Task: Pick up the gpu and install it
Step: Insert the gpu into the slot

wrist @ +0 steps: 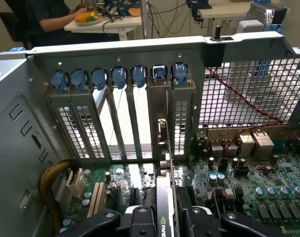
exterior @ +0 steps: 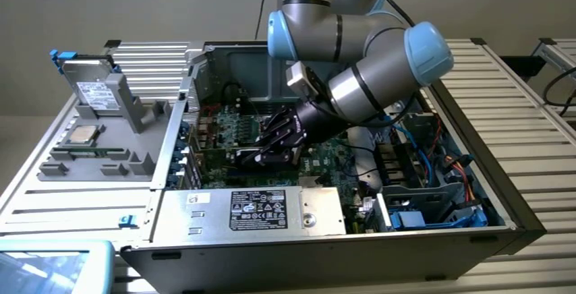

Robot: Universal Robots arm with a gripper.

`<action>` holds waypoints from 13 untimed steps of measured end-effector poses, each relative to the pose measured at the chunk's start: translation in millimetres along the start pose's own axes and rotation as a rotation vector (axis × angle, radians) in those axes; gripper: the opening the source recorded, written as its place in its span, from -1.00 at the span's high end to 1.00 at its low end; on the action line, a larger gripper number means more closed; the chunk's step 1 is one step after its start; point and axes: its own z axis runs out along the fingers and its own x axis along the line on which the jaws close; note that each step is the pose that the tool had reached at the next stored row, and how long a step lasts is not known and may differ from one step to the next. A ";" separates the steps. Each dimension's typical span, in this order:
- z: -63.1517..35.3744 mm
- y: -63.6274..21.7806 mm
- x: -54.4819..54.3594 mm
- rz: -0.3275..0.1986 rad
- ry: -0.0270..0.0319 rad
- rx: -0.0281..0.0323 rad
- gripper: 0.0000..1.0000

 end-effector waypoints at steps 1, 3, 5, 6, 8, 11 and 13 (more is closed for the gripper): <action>0.1 -0.1 -0.2 0.002 0.0013 0.0000 0.44; 0.1 -0.1 -0.3 0.005 0.0038 0.0001 0.44; 0.1 0.0 -0.2 0.007 0.0055 0.0002 0.44; 0.1 -0.1 -0.2 0.008 0.0063 0.0002 0.44; 0.2 -0.2 -0.3 0.010 0.0084 0.0002 0.44; 0.3 -0.3 -0.3 0.016 0.0129 0.0008 0.44; 0.4 -0.4 -0.4 0.019 0.0150 0.0016 0.44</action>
